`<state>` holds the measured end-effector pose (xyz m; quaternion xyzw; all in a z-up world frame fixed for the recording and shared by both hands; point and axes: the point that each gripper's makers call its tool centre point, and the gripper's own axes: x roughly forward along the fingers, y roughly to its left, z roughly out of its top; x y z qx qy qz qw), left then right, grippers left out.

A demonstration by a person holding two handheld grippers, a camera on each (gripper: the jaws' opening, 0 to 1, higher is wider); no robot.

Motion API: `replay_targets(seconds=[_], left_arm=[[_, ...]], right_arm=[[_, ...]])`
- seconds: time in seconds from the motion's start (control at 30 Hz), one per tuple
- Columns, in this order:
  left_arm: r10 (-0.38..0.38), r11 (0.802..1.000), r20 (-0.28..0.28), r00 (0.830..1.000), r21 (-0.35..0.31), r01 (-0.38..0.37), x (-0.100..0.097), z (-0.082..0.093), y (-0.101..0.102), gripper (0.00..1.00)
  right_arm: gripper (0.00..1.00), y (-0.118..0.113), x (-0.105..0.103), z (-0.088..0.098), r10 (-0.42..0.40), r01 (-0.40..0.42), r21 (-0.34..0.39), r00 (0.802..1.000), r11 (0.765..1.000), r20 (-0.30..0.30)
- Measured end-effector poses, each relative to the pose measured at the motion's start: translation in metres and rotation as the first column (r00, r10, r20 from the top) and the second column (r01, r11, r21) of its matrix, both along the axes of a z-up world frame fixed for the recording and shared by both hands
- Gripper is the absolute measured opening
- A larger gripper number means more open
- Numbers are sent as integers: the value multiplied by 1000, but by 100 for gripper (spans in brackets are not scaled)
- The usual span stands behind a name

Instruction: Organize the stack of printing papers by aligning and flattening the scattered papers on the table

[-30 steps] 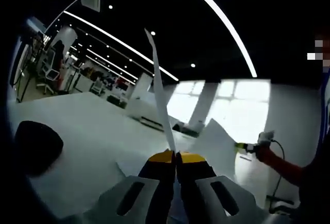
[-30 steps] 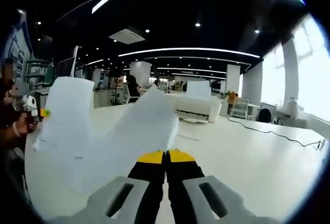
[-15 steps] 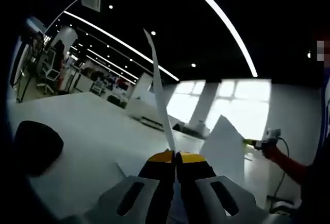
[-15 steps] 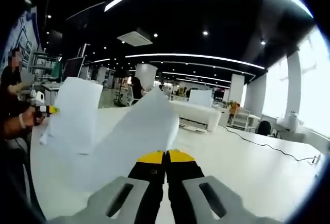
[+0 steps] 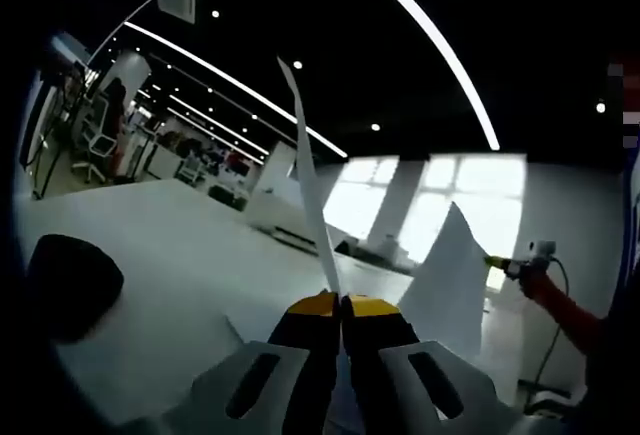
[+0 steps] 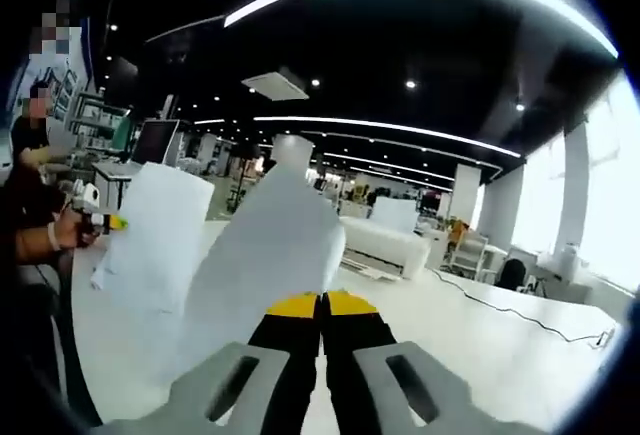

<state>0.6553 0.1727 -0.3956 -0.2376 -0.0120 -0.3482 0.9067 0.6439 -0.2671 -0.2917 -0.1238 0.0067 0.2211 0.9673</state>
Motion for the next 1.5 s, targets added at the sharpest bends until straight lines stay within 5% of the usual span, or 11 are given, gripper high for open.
replay_targets(seconds=[0.63, 1.1, 1.5], left_arm=[[-3, 1000, 0, 1000, -3, 3, -1, 0, -1, 6], [-12, 1000, 2, 1000, -6, 12, -2, 1, -3, 7], [-16, 1000, 6, 1000, -14, 16, -3, 2, -2, 8]], right_arm=[[0, 35, 1, 17, 140, -138, -36, 989, 990, 54], [0, 100, 50, 7, 284, -284, -123, 959, 951, -13], [0, 147, 80, 5, 329, -323, -297, 944, 899, -29]])
